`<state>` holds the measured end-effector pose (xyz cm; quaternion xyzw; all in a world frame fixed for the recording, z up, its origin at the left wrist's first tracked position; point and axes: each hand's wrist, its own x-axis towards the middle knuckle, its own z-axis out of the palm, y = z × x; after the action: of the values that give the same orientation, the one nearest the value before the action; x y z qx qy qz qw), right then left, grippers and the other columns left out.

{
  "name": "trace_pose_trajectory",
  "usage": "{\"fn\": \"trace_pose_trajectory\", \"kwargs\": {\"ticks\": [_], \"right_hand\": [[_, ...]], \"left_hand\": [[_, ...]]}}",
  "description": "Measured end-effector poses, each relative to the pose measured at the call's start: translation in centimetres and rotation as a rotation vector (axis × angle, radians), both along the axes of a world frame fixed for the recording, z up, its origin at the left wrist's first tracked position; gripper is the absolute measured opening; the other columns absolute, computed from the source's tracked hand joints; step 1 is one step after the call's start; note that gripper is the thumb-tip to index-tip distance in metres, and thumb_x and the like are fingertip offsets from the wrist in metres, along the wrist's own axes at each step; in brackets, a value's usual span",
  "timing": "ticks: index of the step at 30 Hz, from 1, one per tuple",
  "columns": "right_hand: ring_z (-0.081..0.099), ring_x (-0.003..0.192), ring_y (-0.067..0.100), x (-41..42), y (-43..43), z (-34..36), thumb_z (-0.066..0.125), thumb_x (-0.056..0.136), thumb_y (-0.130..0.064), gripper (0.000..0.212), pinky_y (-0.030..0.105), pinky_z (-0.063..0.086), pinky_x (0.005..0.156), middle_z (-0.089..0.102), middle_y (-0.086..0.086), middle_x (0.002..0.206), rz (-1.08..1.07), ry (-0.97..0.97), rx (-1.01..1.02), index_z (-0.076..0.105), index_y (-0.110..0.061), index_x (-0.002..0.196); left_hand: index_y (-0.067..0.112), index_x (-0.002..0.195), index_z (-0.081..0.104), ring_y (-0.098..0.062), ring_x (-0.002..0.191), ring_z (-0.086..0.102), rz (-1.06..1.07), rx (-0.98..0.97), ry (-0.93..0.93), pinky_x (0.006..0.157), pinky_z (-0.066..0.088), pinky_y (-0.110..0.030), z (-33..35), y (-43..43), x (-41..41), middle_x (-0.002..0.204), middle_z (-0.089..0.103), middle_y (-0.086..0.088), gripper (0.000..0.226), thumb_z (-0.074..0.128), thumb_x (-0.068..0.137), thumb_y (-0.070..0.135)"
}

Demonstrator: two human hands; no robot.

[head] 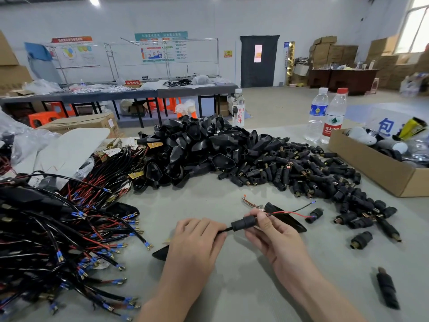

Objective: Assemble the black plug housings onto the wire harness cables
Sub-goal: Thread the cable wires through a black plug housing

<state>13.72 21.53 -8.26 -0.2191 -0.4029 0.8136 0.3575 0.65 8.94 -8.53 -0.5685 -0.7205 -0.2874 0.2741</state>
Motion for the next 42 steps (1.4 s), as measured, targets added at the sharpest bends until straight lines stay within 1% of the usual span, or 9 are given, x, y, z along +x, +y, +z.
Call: {"fn": "trace_pose_trajectory", "kwargs": {"ticks": [7, 13, 17, 24, 28, 32, 36, 39, 42], "right_hand": [[0.072, 0.086, 0.015, 0.2, -0.1, 0.3, 0.067, 0.08, -0.026, 0.035, 0.023, 0.059, 0.076, 0.075, 0.013, 0.108, 0.05, -0.03, 0.035, 0.071, -0.005, 0.108], [0.071, 0.085, 0.012, 0.2, -0.5, 0.3, 0.067, 0.079, -0.024, 0.028, 0.021, 0.058, 0.074, 0.075, 0.012, 0.109, 0.127, -0.044, 0.085, 0.075, -0.01, 0.103], [0.073, 0.085, 0.016, -0.1, -1.0, 0.3, 0.066, 0.077, -0.027, 0.031, 0.021, 0.057, 0.071, 0.075, 0.012, 0.107, 0.141, -0.074, 0.121, 0.075, -0.009, 0.101], [0.073, 0.092, 0.017, 0.2, -0.4, 0.3, 0.065, 0.081, -0.029, 0.031, 0.021, 0.057, 0.072, 0.076, 0.009, 0.104, 0.023, -0.09, 0.163, 0.076, -0.009, 0.101], [0.074, 0.09, 0.019, 0.3, 0.1, 0.2, 0.064, 0.081, -0.033, 0.037, 0.022, 0.058, 0.071, 0.076, 0.008, 0.1, -0.051, -0.099, 0.179, 0.072, -0.007, 0.105], [0.074, 0.089, 0.021, 0.6, 0.5, 0.1, 0.064, 0.084, -0.033, 0.03, 0.023, 0.058, 0.072, 0.076, 0.007, 0.099, -0.111, -0.075, 0.175, 0.074, -0.01, 0.1], [0.073, 0.083, 0.02, 0.8, 1.1, 0.2, 0.062, 0.089, -0.03, 0.028, 0.023, 0.058, 0.069, 0.076, 0.009, 0.098, -0.167, -0.047, 0.112, 0.072, -0.008, 0.102], [0.073, 0.083, 0.019, 0.7, 1.0, 0.3, 0.063, 0.084, -0.032, 0.033, 0.024, 0.059, 0.07, 0.076, 0.009, 0.098, -0.137, -0.024, 0.086, 0.07, -0.008, 0.105], [0.071, 0.089, 0.02, 0.4, 0.3, 0.1, 0.067, 0.081, -0.028, 0.034, 0.023, 0.058, 0.073, 0.075, 0.009, 0.101, -0.01, -0.04, 0.108, 0.069, -0.008, 0.109]], "left_hand": [[0.021, 0.092, 0.068, -0.013, 0.073, 0.061, -0.009, 0.008, 0.019, 0.078, 0.038, -0.028, -0.2, 0.4, 0.1, 0.082, 0.064, 0.013, 0.022, 0.051, 0.094, 0.035], [0.023, 0.108, 0.067, -0.008, 0.081, 0.062, -0.018, -0.042, -0.037, 0.083, 0.038, -0.028, -0.4, 0.4, 0.4, 0.089, 0.065, 0.016, 0.031, 0.052, 0.093, 0.046], [0.028, 0.104, 0.066, -0.01, 0.079, 0.06, -0.003, -0.055, 0.019, 0.081, 0.039, -0.029, -0.5, 0.3, 0.1, 0.087, 0.063, 0.016, 0.023, 0.051, 0.095, 0.043], [0.029, 0.1, 0.066, -0.01, 0.079, 0.059, 0.034, -0.056, 0.006, 0.082, 0.039, -0.028, -0.7, 0.2, -0.3, 0.086, 0.061, 0.017, 0.022, 0.049, 0.095, 0.043], [0.029, 0.099, 0.067, -0.011, 0.079, 0.06, 0.058, -0.079, -0.024, 0.082, 0.037, -0.028, -0.6, 0.0, -0.4, 0.085, 0.062, 0.017, 0.025, 0.047, 0.094, 0.043], [0.029, 0.099, 0.067, -0.01, 0.081, 0.06, 0.056, -0.099, -0.074, 0.081, 0.038, -0.028, -0.4, -0.3, -0.4, 0.086, 0.062, 0.018, 0.026, 0.046, 0.094, 0.043], [0.031, 0.102, 0.065, -0.01, 0.083, 0.056, 0.057, -0.142, -0.159, 0.074, 0.046, -0.03, -0.2, -0.5, -0.4, 0.091, 0.058, 0.018, 0.027, 0.043, 0.095, 0.045], [0.033, 0.103, 0.062, -0.009, 0.083, 0.055, 0.046, -0.154, -0.227, 0.071, 0.048, -0.028, -0.3, -0.6, -0.3, 0.094, 0.056, 0.018, 0.025, 0.043, 0.095, 0.046], [0.034, 0.104, 0.061, -0.007, 0.084, 0.055, 0.033, -0.159, -0.263, 0.07, 0.047, -0.025, -0.3, -0.6, -0.3, 0.095, 0.055, 0.019, 0.019, 0.049, 0.095, 0.045]]}}
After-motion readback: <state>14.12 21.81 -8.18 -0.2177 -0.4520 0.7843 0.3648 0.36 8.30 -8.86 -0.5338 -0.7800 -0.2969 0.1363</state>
